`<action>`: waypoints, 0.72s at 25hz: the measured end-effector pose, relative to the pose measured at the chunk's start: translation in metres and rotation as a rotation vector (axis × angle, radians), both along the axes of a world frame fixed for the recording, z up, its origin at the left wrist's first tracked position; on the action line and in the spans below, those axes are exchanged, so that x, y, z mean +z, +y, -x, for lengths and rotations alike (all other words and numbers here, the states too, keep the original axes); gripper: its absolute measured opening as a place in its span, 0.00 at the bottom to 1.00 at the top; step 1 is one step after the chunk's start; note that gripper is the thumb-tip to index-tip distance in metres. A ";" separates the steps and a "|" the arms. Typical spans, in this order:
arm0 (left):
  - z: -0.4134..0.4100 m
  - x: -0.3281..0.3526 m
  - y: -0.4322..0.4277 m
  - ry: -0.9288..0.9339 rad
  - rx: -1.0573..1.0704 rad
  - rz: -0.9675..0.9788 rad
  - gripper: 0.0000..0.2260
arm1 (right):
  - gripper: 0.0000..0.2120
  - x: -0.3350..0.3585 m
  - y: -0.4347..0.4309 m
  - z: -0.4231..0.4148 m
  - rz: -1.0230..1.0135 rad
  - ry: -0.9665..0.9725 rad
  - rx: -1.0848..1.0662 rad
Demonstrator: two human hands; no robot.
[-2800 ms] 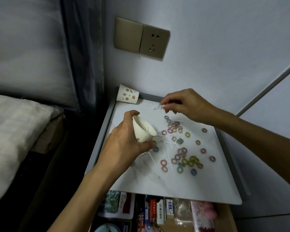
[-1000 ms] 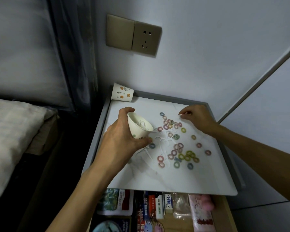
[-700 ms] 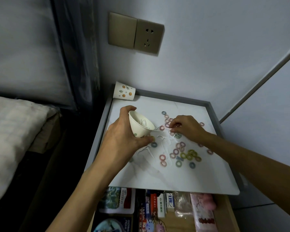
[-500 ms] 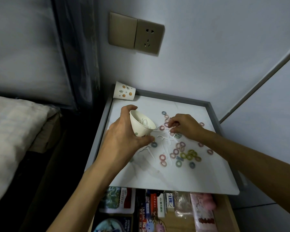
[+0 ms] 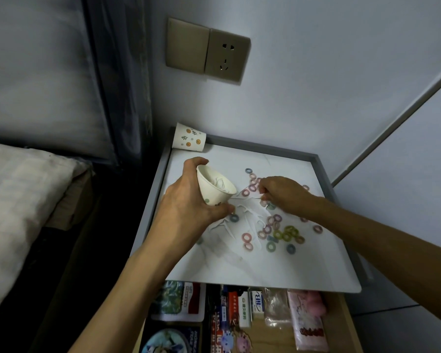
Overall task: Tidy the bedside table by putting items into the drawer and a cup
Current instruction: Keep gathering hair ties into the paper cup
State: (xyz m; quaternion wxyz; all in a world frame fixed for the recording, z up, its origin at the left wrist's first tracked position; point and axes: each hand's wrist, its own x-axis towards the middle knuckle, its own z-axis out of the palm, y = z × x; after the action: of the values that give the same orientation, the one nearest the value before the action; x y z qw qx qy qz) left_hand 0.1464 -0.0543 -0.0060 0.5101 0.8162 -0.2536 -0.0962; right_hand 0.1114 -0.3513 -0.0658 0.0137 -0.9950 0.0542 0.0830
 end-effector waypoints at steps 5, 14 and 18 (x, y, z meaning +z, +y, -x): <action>0.000 0.000 0.003 -0.002 -0.003 -0.005 0.38 | 0.09 0.025 -0.005 0.003 0.039 -0.108 -0.023; 0.002 0.002 -0.002 -0.003 -0.025 -0.052 0.38 | 0.08 0.131 0.106 -0.002 -0.480 -0.153 0.224; 0.004 0.004 -0.003 -0.004 -0.031 -0.017 0.37 | 0.10 0.136 0.119 -0.005 -0.637 -0.239 0.187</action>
State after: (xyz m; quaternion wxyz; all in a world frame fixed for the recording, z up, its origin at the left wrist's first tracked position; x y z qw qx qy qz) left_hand 0.1425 -0.0575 -0.0024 0.5011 0.8167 -0.2664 -0.1043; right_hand 0.1161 -0.2324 0.0702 0.3218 -0.9441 -0.0680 -0.0206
